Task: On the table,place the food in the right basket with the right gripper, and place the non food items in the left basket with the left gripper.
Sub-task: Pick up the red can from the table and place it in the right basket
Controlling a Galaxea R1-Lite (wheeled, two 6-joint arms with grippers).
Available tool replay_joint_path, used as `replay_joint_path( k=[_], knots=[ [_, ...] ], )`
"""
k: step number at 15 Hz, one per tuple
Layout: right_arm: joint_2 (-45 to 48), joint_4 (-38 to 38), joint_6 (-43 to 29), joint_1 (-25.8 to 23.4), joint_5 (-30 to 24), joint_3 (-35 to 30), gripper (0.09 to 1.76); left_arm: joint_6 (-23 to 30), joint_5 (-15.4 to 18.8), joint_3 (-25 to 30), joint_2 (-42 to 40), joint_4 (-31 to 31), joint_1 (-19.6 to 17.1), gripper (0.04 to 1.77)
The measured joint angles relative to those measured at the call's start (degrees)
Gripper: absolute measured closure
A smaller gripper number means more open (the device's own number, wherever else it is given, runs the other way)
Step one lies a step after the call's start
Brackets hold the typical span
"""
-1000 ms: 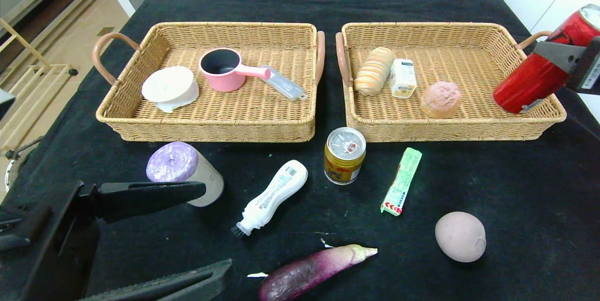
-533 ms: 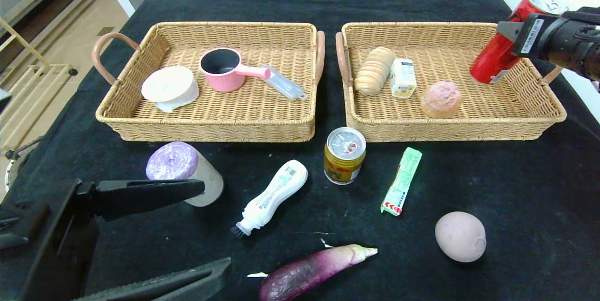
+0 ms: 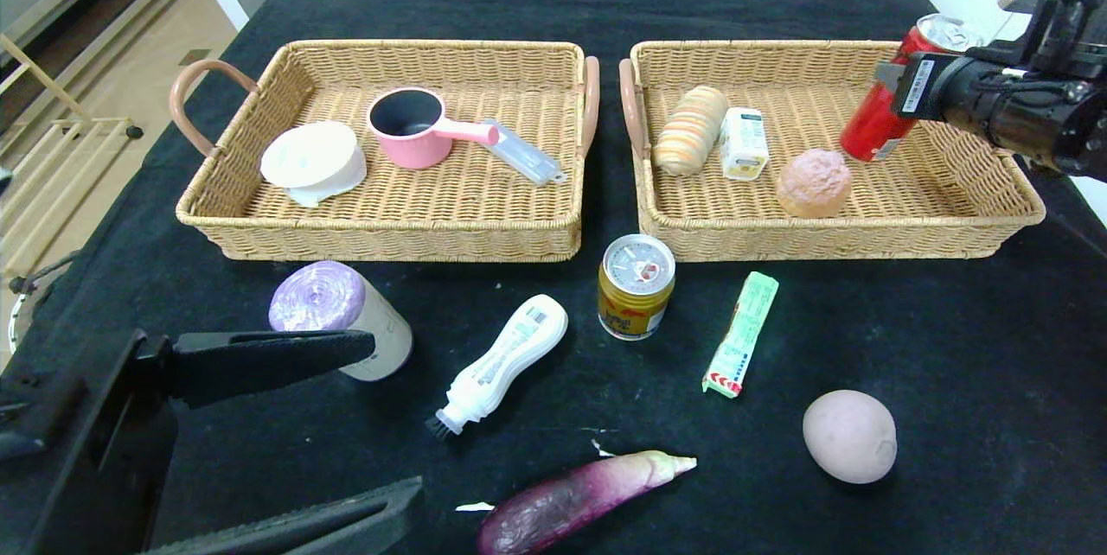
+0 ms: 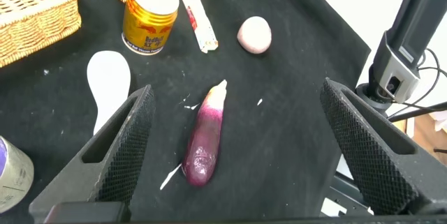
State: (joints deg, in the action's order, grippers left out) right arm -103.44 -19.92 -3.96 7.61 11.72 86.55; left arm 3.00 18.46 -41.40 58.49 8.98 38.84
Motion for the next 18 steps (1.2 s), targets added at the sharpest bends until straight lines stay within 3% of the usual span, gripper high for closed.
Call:
replay_joint_path(
  k=[10, 13, 18],
  knots=[
    [-2.16, -0.22, -0.13, -1.13, 0.07, 0.4, 0.83, -0.05, -0.02, -0.07, -0.09, 0.0, 0.0, 0.09],
    [-1.99, -0.34, -0.26, -1.16, 0.33, 0.21, 0.59, -0.05, -0.02, -0.09, -0.11, 0.0, 0.0, 0.09],
    [-0.56, 0.46, -0.13, -1.0, 0.24, -1.08, 0.38, -0.06, 0.0, -0.09, -0.11, 0.0, 0.0, 0.09]
  ],
)
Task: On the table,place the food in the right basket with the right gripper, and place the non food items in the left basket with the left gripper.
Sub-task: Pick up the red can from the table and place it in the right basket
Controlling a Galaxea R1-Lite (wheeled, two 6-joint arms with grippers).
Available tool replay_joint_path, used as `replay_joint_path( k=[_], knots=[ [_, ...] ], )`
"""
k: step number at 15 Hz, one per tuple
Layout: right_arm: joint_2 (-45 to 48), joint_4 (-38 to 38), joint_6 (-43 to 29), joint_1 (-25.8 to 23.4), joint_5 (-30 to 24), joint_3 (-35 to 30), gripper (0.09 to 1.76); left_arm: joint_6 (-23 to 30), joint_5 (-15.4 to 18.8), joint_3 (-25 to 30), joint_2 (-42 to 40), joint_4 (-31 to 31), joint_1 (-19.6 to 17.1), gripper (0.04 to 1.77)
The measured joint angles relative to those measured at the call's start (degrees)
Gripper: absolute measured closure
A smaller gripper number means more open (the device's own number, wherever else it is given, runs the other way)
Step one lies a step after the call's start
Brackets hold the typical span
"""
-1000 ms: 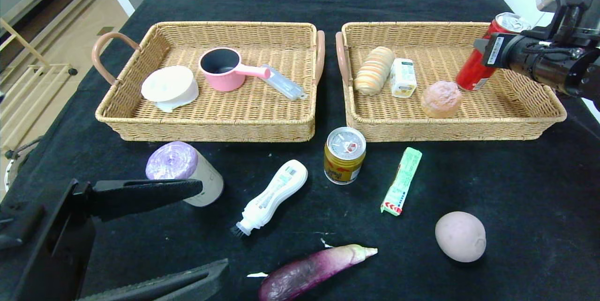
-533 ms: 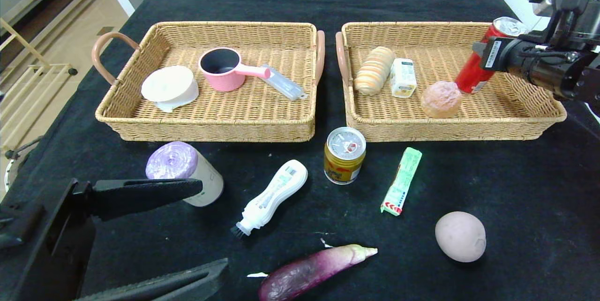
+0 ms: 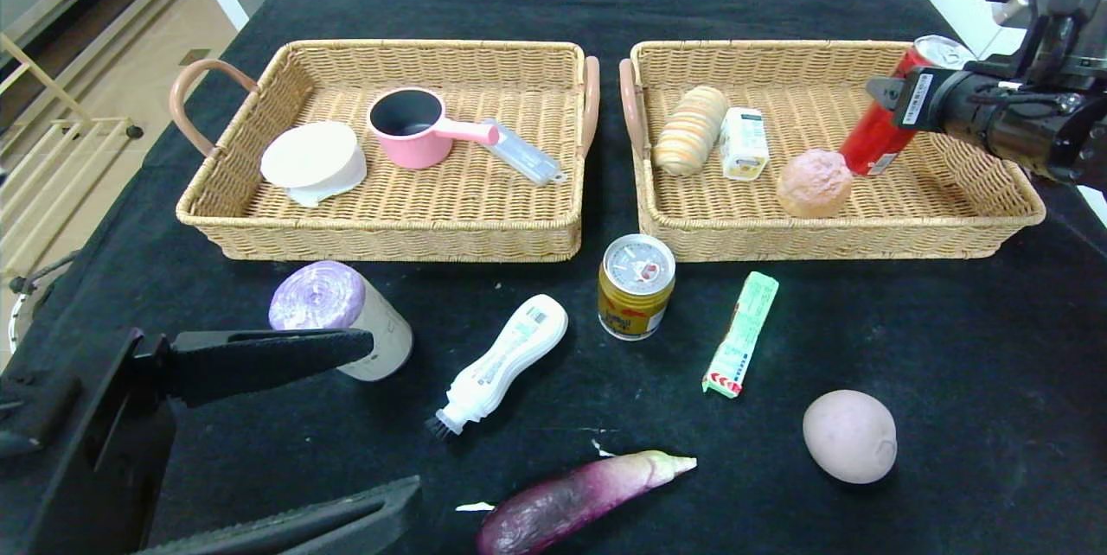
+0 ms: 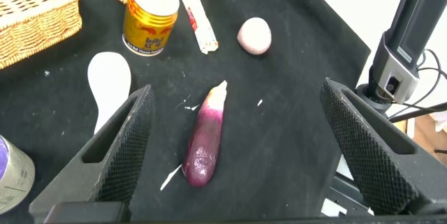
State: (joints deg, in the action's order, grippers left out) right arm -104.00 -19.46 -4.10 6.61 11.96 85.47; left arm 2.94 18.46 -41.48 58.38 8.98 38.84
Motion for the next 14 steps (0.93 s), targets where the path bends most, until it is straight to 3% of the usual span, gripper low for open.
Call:
replay_joint_path(
  k=[8, 11, 14],
  knots=[
    [11.78, 1.66, 0.02, 0.66, -1.49, -13.14, 0.23, -0.38, -0.02, 0.09, 0.0, 0.0, 0.0, 0.09],
    [18.6, 8.13, 0.0, 1.82, -2.82, -17.4, 0.2, -0.35, 0.0, 0.11, -0.01, 0.0, 0.0, 0.09],
    [25.86, 19.81, -0.11, 5.46, -5.07, -21.38, 0.18, -0.35, 0.0, 0.09, -0.2, 0.0, 0.0, 0.09]
  ],
)
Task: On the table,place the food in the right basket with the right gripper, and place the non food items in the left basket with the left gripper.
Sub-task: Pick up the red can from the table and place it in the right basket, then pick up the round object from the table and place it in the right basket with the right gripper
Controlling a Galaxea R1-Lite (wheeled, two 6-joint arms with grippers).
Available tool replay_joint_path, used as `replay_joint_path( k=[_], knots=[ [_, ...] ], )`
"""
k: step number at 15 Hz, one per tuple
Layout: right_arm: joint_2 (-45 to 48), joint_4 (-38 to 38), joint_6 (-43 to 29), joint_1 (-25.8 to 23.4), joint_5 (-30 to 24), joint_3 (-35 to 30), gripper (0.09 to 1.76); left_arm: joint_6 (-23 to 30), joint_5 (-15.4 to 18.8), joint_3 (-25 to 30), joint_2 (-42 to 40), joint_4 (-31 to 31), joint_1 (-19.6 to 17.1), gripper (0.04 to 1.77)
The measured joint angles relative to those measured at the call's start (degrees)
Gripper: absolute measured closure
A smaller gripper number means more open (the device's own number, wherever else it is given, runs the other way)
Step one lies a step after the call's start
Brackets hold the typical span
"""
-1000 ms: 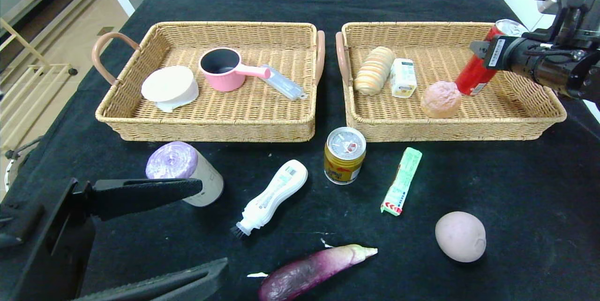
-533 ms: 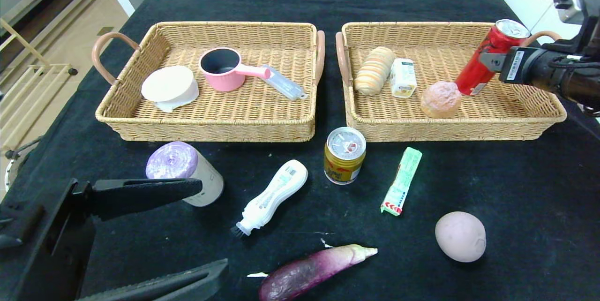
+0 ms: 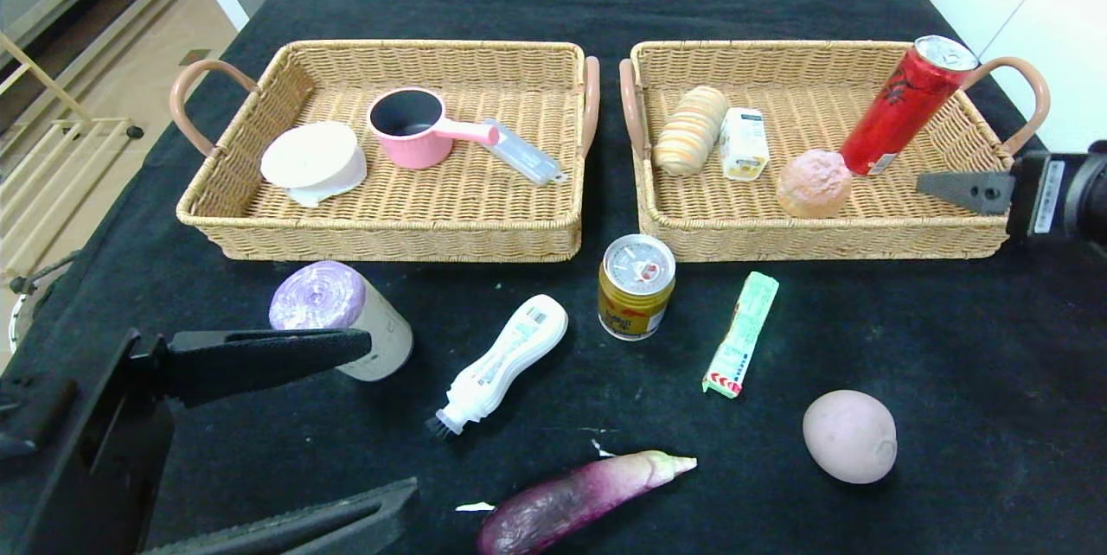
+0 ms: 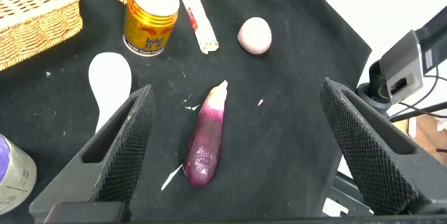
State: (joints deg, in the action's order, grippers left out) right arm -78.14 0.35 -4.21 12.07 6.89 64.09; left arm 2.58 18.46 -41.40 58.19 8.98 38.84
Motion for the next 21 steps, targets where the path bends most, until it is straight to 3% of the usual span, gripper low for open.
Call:
replay_joint_path(
  k=[3, 5, 10, 21],
  knots=[
    [4.96, 5.99, 0.0, 6.56, 0.39, -3.36, 0.17, 0.0, 0.0, -0.07, -0.26, -0.01, 0.0, 0.09],
    [6.45, 10.72, -0.52, 10.58, 3.74, -5.19, 0.16, -0.06, -0.02, -0.07, -0.34, 0.0, 0.0, 0.09],
    [6.9, 22.43, -13.02, 18.82, 10.19, -5.57, 0.15, -0.05, 0.0, -0.05, -0.33, -0.01, -0.01, 0.09],
    [-1.29, 27.65, -24.93, 25.61, 11.65, -5.49, 0.15, -0.06, 0.0, 0.02, 0.05, -0.01, -0.17, 0.09]
  ],
)
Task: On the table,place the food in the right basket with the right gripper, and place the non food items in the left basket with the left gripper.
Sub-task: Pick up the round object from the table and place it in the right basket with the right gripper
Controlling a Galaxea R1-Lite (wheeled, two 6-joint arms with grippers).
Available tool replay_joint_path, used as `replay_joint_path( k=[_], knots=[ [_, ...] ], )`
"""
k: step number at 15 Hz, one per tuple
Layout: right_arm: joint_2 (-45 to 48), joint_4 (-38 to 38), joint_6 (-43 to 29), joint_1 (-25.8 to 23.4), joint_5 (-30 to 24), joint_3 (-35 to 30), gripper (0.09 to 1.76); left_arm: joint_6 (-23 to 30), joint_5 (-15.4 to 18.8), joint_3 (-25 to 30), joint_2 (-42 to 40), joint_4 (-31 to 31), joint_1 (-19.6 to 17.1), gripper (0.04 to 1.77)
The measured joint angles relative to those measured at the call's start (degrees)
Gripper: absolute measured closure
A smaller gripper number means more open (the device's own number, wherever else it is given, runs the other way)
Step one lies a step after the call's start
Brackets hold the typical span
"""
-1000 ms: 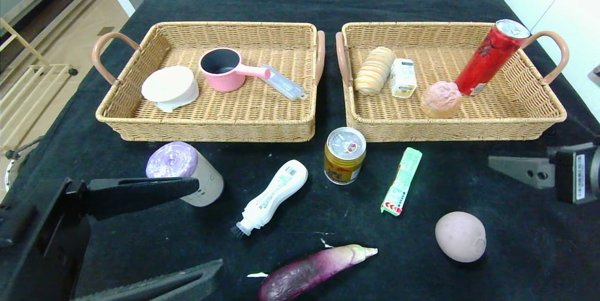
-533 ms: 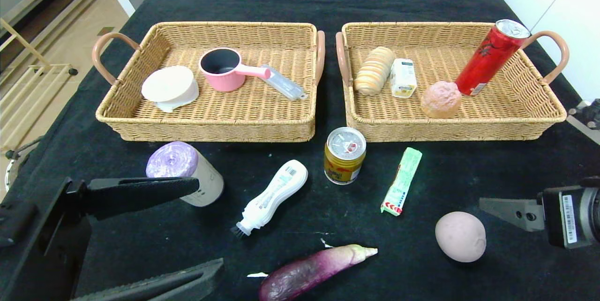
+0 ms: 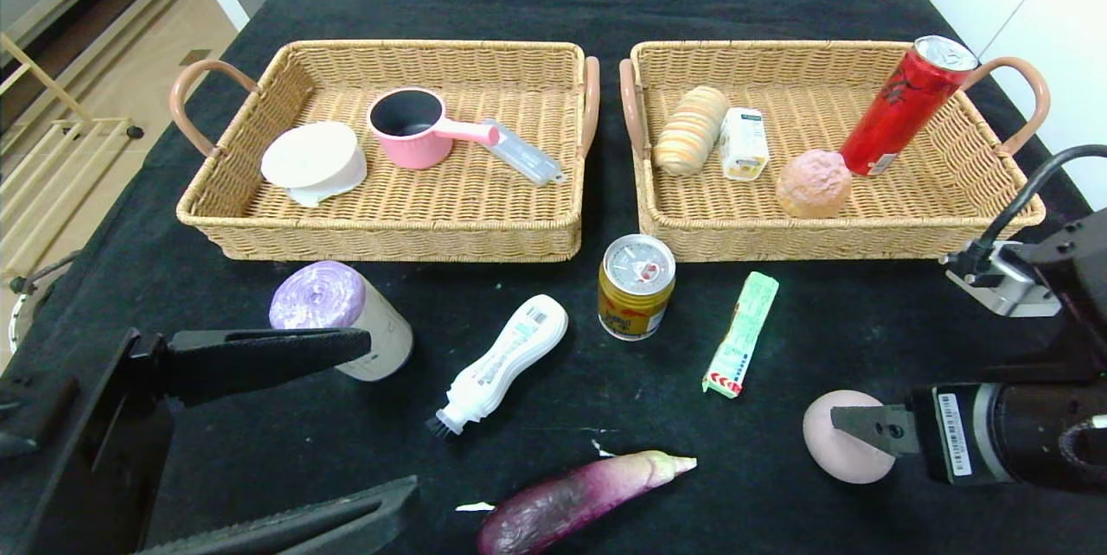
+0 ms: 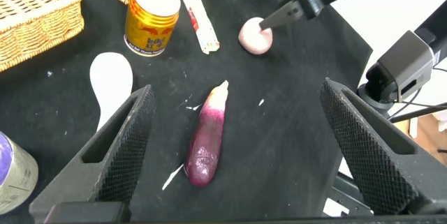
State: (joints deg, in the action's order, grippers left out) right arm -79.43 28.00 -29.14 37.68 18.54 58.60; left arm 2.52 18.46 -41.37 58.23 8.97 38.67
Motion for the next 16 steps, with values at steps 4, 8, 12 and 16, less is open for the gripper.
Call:
replay_joint_path(
  k=[4, 8, 12, 16],
  knots=[
    [-2.89, -0.22, -1.29, 0.82, -0.09, 0.02, 0.15, 0.0, 0.0, 0.0, 0.04, 0.0, 0.0, 0.09],
    [-5.27, -0.35, -2.5, 0.74, -0.05, 0.0, 0.15, 0.0, 0.0, 0.0, -0.05, 0.0, 0.0, 0.09],
    [-7.22, -0.61, -3.66, 0.38, -0.02, 0.16, 0.15, 0.0, 0.0, -0.05, -0.2, 0.01, 0.0, 0.09],
    [-8.19, -0.72, -3.79, 0.33, 0.06, 0.13, 0.15, 0.0, -0.02, -0.07, -0.29, 0.01, 0.0, 0.09]
  ],
)
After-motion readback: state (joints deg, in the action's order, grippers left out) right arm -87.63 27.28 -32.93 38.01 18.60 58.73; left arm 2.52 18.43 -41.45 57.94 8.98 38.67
